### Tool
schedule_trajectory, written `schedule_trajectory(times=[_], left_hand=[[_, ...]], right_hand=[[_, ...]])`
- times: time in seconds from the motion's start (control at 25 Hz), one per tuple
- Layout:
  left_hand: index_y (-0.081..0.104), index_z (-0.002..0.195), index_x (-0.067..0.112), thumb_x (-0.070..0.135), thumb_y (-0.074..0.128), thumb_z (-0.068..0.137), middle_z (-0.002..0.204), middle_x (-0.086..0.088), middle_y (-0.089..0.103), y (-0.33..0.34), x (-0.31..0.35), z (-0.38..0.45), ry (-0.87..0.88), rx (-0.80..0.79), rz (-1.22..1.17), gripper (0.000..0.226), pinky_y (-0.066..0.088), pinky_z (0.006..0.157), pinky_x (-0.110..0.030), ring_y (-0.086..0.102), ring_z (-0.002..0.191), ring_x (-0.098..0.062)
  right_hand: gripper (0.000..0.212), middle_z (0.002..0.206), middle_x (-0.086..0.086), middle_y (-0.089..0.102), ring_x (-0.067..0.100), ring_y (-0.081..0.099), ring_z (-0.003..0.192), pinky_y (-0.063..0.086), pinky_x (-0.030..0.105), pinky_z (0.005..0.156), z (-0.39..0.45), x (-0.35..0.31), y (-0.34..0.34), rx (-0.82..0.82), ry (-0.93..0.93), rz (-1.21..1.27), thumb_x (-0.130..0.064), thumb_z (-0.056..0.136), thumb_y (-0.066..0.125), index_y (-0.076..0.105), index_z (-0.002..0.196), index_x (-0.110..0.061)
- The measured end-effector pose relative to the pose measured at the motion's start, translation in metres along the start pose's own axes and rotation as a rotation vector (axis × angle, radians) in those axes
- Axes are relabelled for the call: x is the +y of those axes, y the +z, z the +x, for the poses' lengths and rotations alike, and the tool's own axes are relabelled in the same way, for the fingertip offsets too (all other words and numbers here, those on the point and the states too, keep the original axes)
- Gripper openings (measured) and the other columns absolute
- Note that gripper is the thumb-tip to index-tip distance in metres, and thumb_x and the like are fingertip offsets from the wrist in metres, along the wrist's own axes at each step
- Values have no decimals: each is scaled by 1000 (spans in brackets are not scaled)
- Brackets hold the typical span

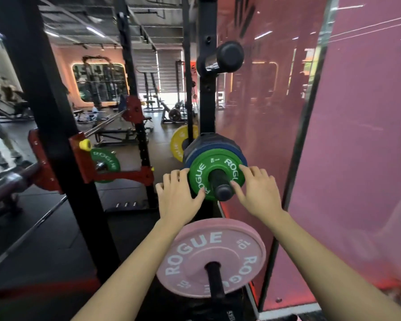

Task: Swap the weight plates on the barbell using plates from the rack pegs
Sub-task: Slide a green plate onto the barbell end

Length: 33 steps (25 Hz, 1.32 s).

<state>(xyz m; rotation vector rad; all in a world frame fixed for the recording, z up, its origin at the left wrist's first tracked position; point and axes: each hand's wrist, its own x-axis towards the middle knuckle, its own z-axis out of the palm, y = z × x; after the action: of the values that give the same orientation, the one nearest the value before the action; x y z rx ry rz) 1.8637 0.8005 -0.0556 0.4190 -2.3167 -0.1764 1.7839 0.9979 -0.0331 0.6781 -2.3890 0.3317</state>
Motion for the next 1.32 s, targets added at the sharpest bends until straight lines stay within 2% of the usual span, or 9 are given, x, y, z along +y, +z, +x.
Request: schedule_trajectory(times=[0.2,0.4,0.56,0.72,0.84,0.96,1.12,1.2,1.32], left_hand=[[52,122,18,54,56,85,112,-2,55,9,6,17,-23,63,60,51,36,85,-43,47,104,-26],[57,111,15,48,60,83,107,-4,55,14,5,16,54,153,93,43,37,84,-42,49,98,-26],[59,107,13,44,61,84,107,-4,56,12,6,11,72,166,33,39,35,86,-42,51,97,-25],[57,108,10,37,64,83,107,-4,54,9,12,-1,92,240,-94,37,35,87,-40,51,98,-22],[56,110,11,41,63,85,108,-3,53,7,12,-11,115,274,-119,40,36,89,-40,50,100,-20],[57,114,14,51,57,89,108,0,54,3,4,-12,154,253,-82,45,36,89,-40,50,99,-18],[58,115,17,59,40,97,106,0,58,2,-4,-8,140,155,107,50,37,86,-41,51,95,-22],[59,113,16,59,32,98,105,-2,59,4,-4,-8,121,105,177,53,39,85,-42,52,94,-25],[59,108,13,57,32,98,102,-4,59,2,2,-8,85,64,178,53,39,85,-43,52,94,-27]], right_hand=[[50,107,10,61,34,56,95,41,43,75,33,6,15,69,-2,95,-47,91,55,49,123,-9],[51,96,11,58,34,56,84,38,44,69,44,4,14,56,-74,-32,-55,92,48,49,111,-7],[41,93,11,60,34,57,82,35,44,70,45,6,8,28,-118,-40,-48,96,45,47,105,-8],[33,85,10,59,32,55,74,32,42,67,34,7,2,60,-137,-40,-42,98,44,46,97,-9],[32,78,7,56,31,52,68,32,40,63,22,12,2,119,-153,37,-43,96,46,46,92,-11],[38,86,5,62,30,55,77,37,42,70,15,23,5,135,-135,94,-48,96,46,51,105,-11],[48,94,5,68,30,54,90,36,43,77,12,27,14,71,-117,10,-51,98,37,51,123,-13],[49,91,6,69,30,53,90,36,43,76,12,24,16,47,-106,3,-51,99,35,50,125,-12],[48,91,7,69,30,53,92,36,43,77,13,21,14,13,-70,51,-50,99,35,49,124,-11]])
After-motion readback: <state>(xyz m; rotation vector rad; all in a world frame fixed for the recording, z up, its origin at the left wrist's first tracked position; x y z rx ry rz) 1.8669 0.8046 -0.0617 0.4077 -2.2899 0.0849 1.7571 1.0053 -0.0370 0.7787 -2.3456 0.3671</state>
